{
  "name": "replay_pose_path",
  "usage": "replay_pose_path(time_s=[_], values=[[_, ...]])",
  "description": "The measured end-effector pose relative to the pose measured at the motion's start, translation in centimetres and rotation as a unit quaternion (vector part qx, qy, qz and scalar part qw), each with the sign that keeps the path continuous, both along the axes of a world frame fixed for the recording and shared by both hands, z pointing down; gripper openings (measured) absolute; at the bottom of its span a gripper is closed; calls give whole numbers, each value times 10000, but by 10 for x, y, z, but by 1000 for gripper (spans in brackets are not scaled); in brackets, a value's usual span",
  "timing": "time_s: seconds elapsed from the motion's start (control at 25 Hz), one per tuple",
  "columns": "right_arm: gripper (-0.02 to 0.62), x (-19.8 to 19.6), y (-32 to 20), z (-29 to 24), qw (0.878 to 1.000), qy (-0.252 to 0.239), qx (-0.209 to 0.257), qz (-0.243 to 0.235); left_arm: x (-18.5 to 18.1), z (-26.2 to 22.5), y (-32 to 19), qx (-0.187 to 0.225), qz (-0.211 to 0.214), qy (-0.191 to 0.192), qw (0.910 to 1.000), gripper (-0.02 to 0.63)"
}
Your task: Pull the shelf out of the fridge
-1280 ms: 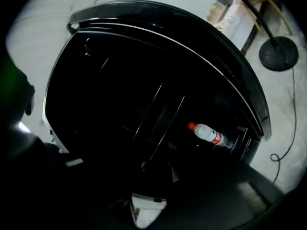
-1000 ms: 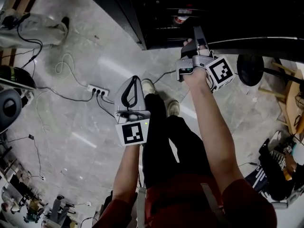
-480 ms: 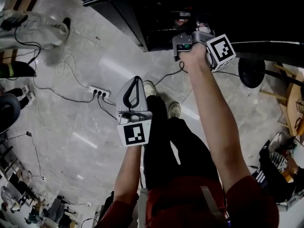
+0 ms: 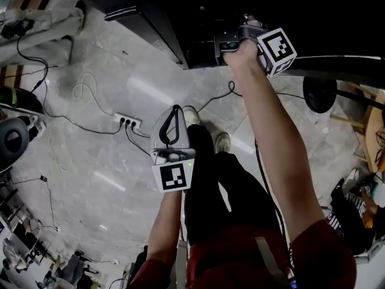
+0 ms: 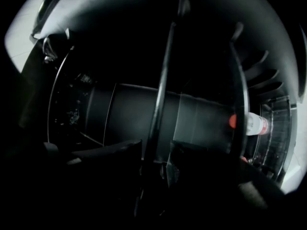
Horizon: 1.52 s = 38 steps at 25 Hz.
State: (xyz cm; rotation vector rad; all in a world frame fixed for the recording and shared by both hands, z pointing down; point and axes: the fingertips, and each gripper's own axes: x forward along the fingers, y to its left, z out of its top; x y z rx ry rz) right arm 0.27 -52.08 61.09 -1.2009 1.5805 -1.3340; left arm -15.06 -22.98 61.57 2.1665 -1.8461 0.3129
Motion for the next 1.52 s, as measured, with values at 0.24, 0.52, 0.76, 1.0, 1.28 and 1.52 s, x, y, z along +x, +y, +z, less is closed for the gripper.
replay_pose_path(time_s=[0.24, 0.52, 0.76, 1.0, 1.28, 1.52], values=[[163, 8, -20, -4, 9986, -412, -41, 324, 4, 0, -2, 60, 50, 7, 10000, -2], [128, 14, -31, 0, 9940, -832, -205, 687, 10, 6, 1, -26, 143, 92, 9999, -2], [77, 22, -30, 2, 9903, -872, -417, 1002, 14, 3, 2, 5, 199, 112, 9997, -2], [9, 24, -32, -2, 9915, -927, -98, 907, 13, 3, 6, -52, 182, 170, 9997, -2], [9, 30, -9, -4, 9912, -970, -107, 890, 17, 1, 21, -1, 246, 95, 9997, -2], [9, 31, 0, -4, 9918, -983, -161, 798, 12, -15, 12, -1, 220, 62, 9997, -2]])
